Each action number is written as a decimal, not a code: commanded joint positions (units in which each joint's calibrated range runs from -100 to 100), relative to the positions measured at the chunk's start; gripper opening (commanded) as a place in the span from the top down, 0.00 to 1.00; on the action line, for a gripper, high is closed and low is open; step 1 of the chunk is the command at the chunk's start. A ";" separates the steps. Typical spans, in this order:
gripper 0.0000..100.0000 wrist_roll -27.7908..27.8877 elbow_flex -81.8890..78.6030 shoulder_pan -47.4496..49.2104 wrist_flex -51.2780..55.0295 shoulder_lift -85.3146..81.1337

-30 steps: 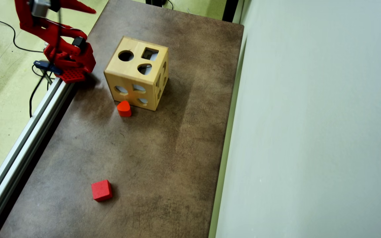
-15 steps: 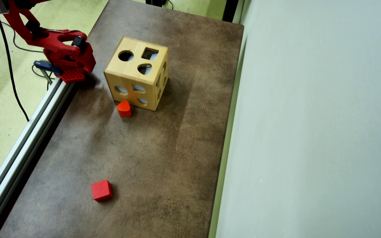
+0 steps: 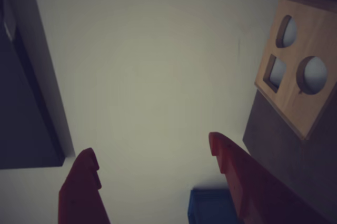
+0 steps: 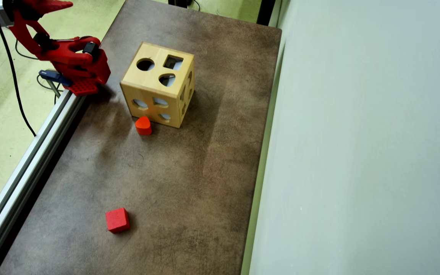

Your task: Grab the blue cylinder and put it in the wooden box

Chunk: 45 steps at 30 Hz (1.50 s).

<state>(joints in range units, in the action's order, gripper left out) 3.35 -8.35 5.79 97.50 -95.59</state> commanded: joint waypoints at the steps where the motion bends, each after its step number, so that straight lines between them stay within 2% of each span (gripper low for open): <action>1: 0.67 -1.32 -3.99 -0.29 0.65 0.18; 6: 0.70 -1.42 -8.02 -0.29 0.65 0.18; 13: 0.89 -1.51 -11.15 -0.29 0.65 0.18; 18: 0.98 -1.51 -11.15 -0.21 0.65 0.18; 45: 0.99 -1.32 -11.68 -0.14 0.25 0.18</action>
<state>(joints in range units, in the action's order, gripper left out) 1.98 -19.91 5.79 97.50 -95.59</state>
